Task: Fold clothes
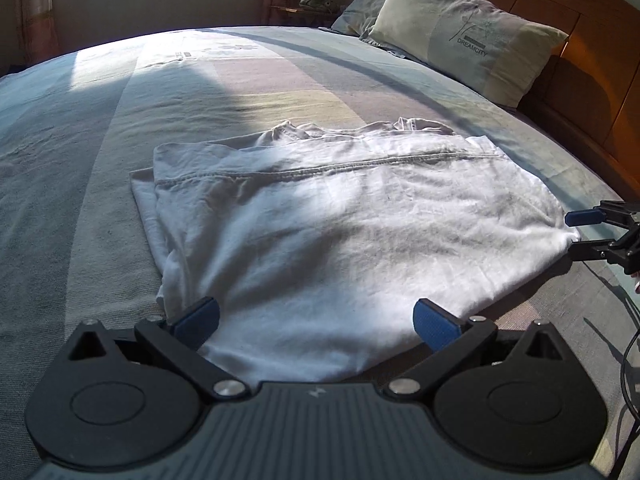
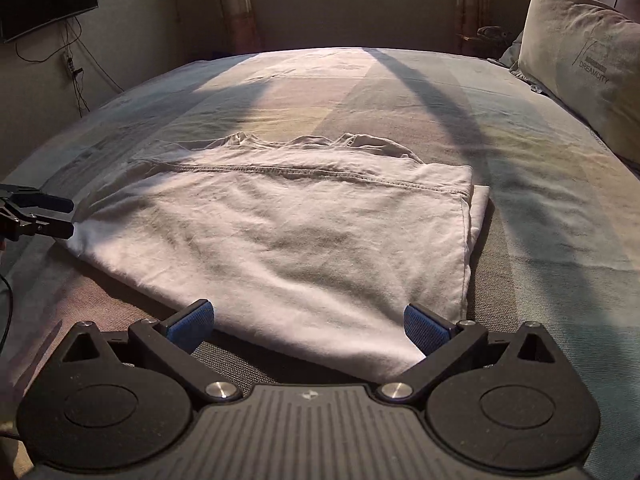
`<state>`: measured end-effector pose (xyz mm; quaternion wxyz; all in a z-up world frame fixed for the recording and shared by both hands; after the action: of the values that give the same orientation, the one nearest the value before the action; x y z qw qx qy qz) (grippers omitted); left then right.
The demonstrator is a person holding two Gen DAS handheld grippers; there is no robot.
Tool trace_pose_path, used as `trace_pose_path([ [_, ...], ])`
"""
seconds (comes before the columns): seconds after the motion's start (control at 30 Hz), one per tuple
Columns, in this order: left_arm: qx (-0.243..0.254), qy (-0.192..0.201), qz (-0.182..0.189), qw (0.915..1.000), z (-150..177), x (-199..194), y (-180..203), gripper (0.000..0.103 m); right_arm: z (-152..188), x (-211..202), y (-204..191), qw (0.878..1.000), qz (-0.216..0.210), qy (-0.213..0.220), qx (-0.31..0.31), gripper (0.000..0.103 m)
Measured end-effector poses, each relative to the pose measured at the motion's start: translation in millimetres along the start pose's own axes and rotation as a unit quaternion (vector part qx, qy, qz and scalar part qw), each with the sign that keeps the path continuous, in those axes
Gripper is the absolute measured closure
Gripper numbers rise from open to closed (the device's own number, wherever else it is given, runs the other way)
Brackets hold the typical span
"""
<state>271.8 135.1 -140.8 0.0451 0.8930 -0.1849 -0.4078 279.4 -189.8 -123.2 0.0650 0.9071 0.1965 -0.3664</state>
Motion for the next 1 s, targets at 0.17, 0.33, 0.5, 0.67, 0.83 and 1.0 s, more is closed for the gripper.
trace_pose_path([
  [0.17,0.018,-0.021,-0.021,0.9994,20,-2,1,0.001,21,14,14,0.999,0.032,-0.028,0.002,0.0],
  [0.33,0.012,-0.01,-0.028,0.9995,14,-14,2,0.001,-1,0,29,0.999,0.052,0.008,0.006,0.001],
  [0.5,0.009,-0.004,-0.006,0.9999,8,-10,17,0.001,-62,40,87,0.995,0.029,0.006,0.095,0.041],
  [0.67,0.027,0.003,0.002,0.9996,7,-12,31,0.001,-80,87,136,0.984,0.025,-0.031,0.173,0.067],
  [0.83,0.022,0.002,-0.002,0.9998,8,-11,28,0.001,-78,105,130,0.987,0.022,-0.042,0.15,0.068],
  [1.0,0.014,0.002,0.0,0.9999,11,-11,27,0.001,-81,96,120,0.993,0.022,-0.02,0.114,0.094],
])
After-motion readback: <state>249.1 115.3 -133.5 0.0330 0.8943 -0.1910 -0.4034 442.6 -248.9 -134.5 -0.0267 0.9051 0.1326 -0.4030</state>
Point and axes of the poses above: each gripper's, at about its wrist camera, not at the fingertips, and x roughly the way its jaws point, y to its right, z to its underside, the point moved 8 cm from there along x, roughly the way its jaws point, and after that the axes turned 9 degrees about z, right-handed, at the moved point
